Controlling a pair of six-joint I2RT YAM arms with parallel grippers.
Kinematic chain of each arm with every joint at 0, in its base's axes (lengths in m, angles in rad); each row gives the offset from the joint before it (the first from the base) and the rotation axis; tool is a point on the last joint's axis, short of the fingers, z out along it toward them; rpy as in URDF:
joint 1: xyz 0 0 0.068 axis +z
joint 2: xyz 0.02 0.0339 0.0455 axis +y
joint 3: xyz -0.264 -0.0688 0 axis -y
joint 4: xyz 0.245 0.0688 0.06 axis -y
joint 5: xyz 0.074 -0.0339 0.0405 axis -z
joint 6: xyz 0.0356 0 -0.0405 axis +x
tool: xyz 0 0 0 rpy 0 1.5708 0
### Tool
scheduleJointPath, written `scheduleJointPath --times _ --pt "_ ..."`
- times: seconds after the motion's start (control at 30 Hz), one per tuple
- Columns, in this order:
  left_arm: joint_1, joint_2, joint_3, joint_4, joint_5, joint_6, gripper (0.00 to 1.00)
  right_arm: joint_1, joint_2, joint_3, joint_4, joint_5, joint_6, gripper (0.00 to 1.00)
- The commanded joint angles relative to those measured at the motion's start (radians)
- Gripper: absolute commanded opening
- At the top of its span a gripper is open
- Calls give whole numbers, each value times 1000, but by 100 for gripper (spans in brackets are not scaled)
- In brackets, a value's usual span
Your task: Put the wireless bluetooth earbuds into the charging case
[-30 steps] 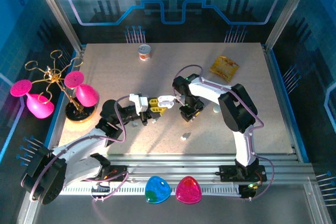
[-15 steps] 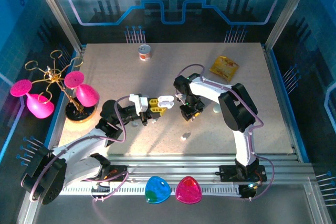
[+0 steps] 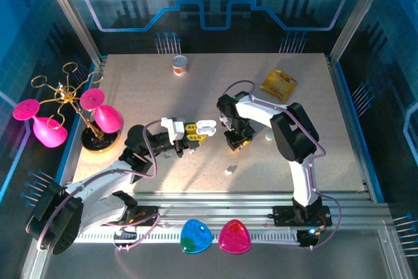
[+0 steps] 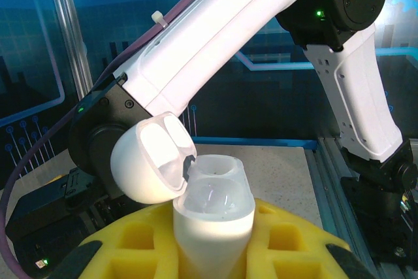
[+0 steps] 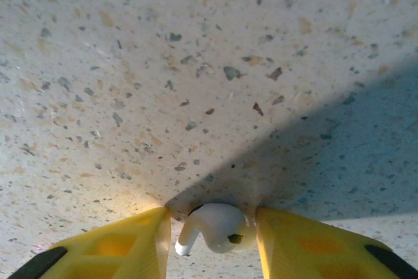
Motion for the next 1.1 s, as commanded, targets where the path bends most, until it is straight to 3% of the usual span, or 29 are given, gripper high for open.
scheduleJointPath --times 0.0,0.8,1.07 --pt "-7 -10 -8 25 -6 1 0 -11 3 11 19 -26 21 37" --pt "-5 38 11 68 13 -11 0 -51 79 -2 51 -135 192 33" --pt "-7 45 -1 80 10 -16 0 -41 50 -13 70 -132 181 22"
